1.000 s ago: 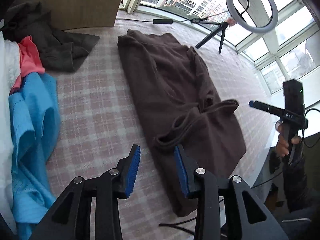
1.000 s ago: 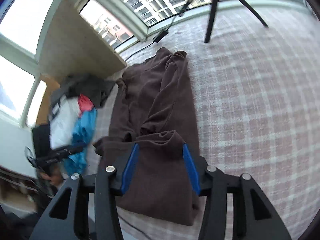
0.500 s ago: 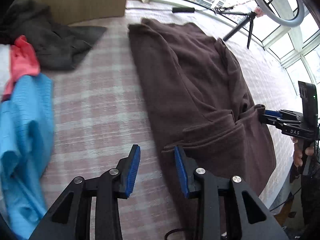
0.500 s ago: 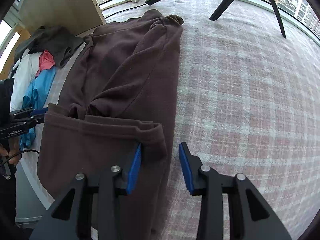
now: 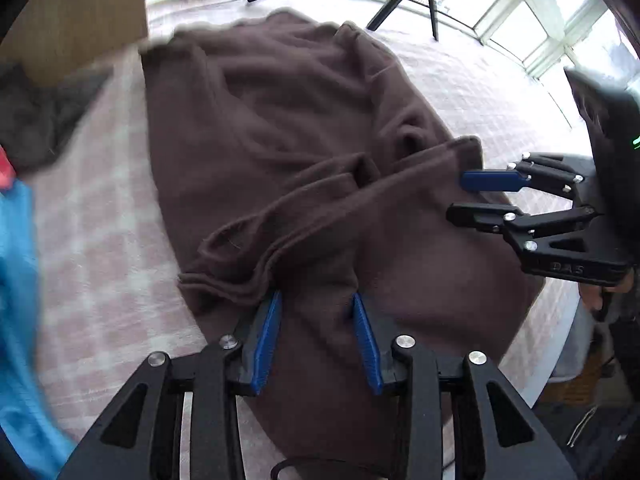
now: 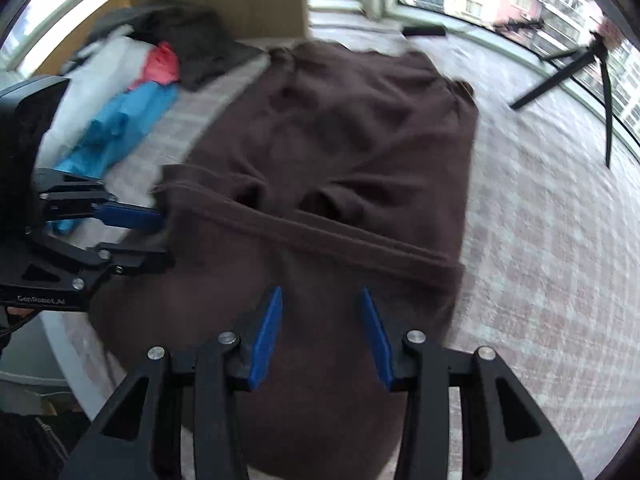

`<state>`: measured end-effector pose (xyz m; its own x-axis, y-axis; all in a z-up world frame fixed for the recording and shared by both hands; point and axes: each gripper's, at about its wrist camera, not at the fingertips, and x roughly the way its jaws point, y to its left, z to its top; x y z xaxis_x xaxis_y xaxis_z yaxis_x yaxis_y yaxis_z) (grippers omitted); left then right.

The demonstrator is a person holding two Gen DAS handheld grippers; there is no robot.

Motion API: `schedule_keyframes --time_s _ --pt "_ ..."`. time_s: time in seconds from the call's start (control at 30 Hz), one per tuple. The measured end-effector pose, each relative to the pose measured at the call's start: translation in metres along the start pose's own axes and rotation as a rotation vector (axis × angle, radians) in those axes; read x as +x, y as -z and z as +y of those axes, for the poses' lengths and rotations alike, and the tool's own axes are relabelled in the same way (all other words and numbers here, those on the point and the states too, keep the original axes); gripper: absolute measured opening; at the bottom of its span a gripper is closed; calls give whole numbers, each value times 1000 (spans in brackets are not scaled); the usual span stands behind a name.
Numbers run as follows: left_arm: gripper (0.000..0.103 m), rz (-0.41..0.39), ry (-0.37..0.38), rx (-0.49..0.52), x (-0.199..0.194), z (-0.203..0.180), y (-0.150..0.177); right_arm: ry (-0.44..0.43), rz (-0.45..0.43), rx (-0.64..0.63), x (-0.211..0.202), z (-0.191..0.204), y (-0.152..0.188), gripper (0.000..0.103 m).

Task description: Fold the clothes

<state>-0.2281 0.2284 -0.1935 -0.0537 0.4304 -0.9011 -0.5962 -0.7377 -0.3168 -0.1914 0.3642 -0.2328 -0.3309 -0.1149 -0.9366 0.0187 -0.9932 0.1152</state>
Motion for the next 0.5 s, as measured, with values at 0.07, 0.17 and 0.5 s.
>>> schedule_keyframes --time_s 0.07,0.17,0.5 --pt "33 -12 11 -5 -10 -1 -1 -42 -20 34 -1 -7 2 38" --pt "30 -78 50 25 -32 -14 -6 -89 -61 54 -23 -10 5 38" --pt "27 -33 37 5 2 -4 -31 -56 -9 50 -3 -4 -15 40"
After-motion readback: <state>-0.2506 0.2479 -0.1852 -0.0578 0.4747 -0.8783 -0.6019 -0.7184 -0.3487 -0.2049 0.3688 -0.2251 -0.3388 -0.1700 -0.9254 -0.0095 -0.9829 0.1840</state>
